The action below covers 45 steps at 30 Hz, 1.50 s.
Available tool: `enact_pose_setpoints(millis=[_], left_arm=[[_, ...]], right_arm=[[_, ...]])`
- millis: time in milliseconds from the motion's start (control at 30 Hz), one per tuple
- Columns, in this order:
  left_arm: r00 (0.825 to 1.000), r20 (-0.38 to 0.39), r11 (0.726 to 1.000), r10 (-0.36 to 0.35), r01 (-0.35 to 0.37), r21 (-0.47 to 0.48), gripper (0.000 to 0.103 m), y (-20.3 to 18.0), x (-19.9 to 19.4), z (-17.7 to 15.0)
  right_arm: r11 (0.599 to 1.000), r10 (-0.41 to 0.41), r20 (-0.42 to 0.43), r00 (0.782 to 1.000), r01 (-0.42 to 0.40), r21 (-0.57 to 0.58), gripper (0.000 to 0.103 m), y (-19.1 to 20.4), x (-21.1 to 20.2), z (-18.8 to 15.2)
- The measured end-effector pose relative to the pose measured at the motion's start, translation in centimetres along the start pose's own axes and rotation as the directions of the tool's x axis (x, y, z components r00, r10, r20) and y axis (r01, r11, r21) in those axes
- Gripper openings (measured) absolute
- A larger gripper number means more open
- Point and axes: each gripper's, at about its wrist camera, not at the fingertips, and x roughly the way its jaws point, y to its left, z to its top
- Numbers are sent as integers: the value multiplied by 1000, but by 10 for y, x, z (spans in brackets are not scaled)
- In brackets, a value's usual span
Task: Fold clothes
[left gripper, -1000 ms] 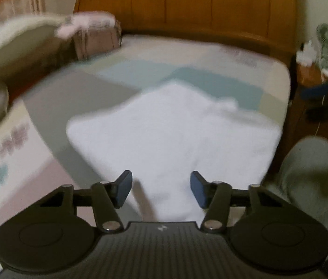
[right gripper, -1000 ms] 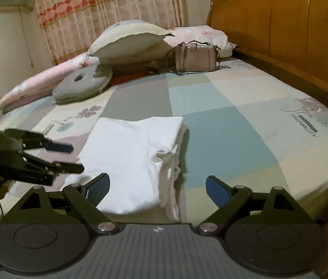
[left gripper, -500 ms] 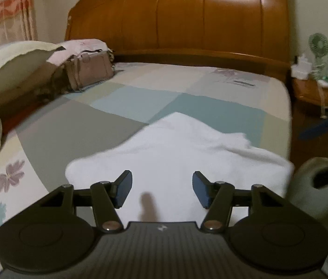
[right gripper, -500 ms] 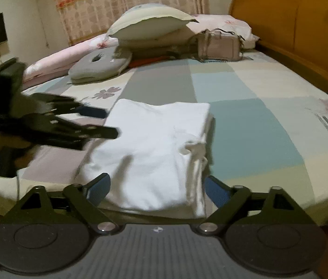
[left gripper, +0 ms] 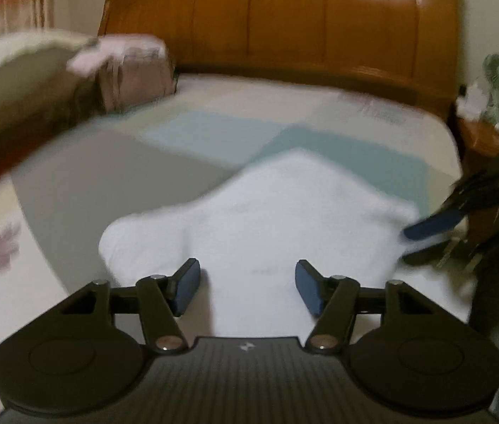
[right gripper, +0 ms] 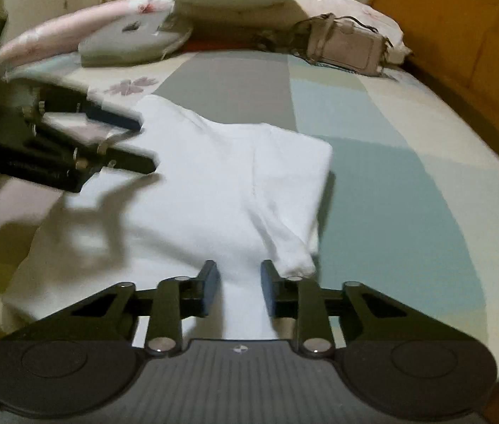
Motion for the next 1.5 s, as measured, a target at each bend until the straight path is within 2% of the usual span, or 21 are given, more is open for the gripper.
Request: enact_pose_setpoints(millis=[133,267,367,433,500,567,633,700,767,933,1033,1067,1133,1200,1300,1400,1433,1500], left_arm=[[1000,22,1000,-4,4,10,60,-1,-8,14],[990,94,993,-104,108,-40,64,3,-6,31],[994,66,990,-87,94,-102,64,14,14,29],[998,36,985,-59,64,-160,67,24,27,23],[999,10,977,-31,33,-209,66,33,37,18],[999,41,980,9,0,-197,62,30,26,24],[996,90,989,8,6,-145,66,23,12,28],[994,105,992,-20,33,-125,69,20,4,30],[995,93,991,-35,47,-128,69,21,0,27],[997,30,983,-70,74,-168,69,27,4,19],[1000,-15,985,1,-4,-171,70,31,18,14],[1000,-8,982,11,-13,-189,71,34,20,17],[999,8,975,31,-29,-221,67,38,22,22],[998,48,976,30,-19,-218,67,36,10,30],[997,79,984,22,-7,-176,69,25,-9,35],[997,51,993,54,-48,-106,71,10,-23,28],[997,39,995,63,-59,-86,71,4,-28,24],[998,37,997,51,-49,-58,70,-8,-35,15]], right_arm=[[1000,-2,-3,1000,2,-9,24,2,-14,7],[999,25,71,997,-22,-35,30,11,-17,35],[999,31,50,998,-30,-20,31,10,5,46],[1000,23,-9,1000,-22,18,31,3,23,39],[998,34,-10,999,-33,47,31,-2,23,34],[997,45,4,999,-45,64,31,-6,20,34],[997,48,18,999,-49,65,32,-7,17,45],[997,53,38,998,-55,63,33,-7,16,56],[996,55,53,997,-59,62,35,-10,25,69],[995,38,12,999,-39,93,35,-25,66,87],[992,20,17,1000,-22,127,41,-39,70,83],[992,-10,17,1000,8,129,41,-39,66,82],[991,-61,20,998,59,117,41,-35,57,80],[993,-30,46,998,25,112,41,-28,42,78],[998,24,77,997,-29,65,48,-13,20,74],[998,56,56,997,-56,-3,55,4,14,64],[998,55,38,998,-54,-23,55,8,17,59],[999,-2,-14,1000,1,-47,56,10,26,47]])
